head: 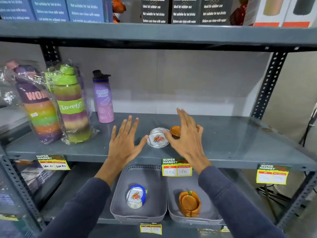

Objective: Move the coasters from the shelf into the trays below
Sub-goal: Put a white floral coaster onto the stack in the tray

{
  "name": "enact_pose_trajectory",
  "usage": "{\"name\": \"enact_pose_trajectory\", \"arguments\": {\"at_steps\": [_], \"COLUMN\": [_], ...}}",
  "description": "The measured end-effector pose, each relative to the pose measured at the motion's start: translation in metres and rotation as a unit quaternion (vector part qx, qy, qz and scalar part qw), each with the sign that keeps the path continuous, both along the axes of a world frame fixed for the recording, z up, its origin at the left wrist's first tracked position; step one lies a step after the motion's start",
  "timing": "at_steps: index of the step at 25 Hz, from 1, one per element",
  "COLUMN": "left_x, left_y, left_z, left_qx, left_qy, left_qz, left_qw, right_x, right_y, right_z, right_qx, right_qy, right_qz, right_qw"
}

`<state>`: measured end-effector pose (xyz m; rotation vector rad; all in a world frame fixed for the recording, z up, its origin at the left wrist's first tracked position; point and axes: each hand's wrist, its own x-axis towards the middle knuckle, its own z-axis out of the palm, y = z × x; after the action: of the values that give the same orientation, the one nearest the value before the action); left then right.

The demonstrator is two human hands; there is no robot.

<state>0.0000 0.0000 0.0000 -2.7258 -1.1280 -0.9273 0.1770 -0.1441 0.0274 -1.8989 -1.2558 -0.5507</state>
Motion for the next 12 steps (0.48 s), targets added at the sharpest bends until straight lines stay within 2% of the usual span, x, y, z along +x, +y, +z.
{"name": "enact_pose_trajectory", "arguments": {"at_steps": [4,6,9,12], "left_x": [-0.007,-0.004,0.000,-0.001], "left_y": [0.022,0.028,0.036,0.038], "left_z": [-0.024,-0.028,-0.028,-0.031], "left_qx": [-0.111,-0.123,-0.130,-0.135], "left_qy": [0.107,0.146,0.159,0.162], "left_qz": [0.032,0.031,0.032,0.030], "left_qw": [0.988,0.981,0.978,0.977], "right_x": [-0.008,-0.008,-0.001,0.000], "right_y": [0.024,0.036,0.047,0.048], "right_z": [-0.022,-0.031,-0.038,-0.040], "right_qx": [-0.130,-0.158,-0.168,-0.146], "right_qy": [0.058,0.070,0.107,0.105], "right_qz": [0.018,0.025,0.041,0.046], "right_qw": [0.990,0.985,0.979,0.983]}}
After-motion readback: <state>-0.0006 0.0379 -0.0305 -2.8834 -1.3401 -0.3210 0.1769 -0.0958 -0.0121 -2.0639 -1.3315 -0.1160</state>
